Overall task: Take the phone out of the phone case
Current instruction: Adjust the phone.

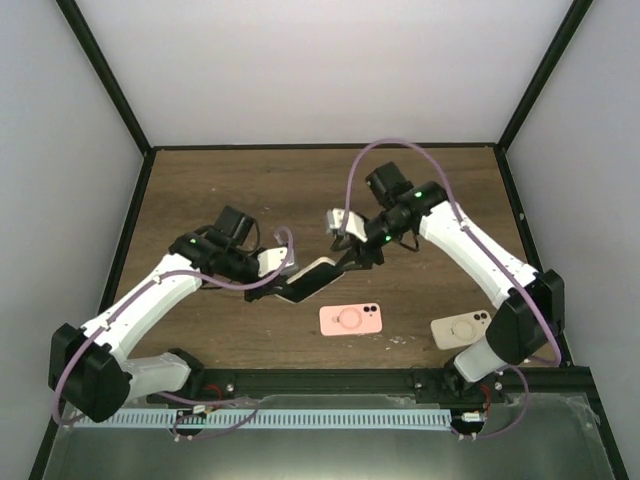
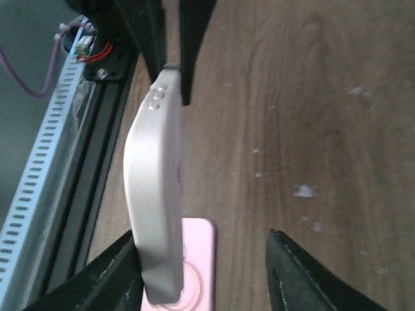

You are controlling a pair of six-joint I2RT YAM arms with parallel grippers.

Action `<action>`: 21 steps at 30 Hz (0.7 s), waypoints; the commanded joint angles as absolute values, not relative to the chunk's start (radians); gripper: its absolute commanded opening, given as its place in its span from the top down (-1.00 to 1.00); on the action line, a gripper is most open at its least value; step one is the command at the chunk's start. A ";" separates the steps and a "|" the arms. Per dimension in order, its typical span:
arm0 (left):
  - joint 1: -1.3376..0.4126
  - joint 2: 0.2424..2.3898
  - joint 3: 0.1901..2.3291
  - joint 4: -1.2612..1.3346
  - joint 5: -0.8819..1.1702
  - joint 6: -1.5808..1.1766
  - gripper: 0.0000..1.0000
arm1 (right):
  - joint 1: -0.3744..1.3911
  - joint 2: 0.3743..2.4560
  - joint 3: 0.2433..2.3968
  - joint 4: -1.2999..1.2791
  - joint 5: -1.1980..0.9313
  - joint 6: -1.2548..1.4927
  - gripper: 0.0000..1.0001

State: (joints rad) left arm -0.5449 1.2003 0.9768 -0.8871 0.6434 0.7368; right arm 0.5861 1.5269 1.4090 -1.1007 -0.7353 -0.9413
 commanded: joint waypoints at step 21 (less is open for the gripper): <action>-0.276 1.331 0.989 -0.086 1.337 -0.192 1.00 | 0.300 1.487 1.371 -0.181 -1.342 0.120 -0.82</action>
State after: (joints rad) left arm -0.3279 1.3449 1.0077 -0.3996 1.1797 0.0761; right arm 0.2810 1.5211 1.4162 -0.4309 -1.2343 -0.1581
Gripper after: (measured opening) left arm 0.087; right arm 0.909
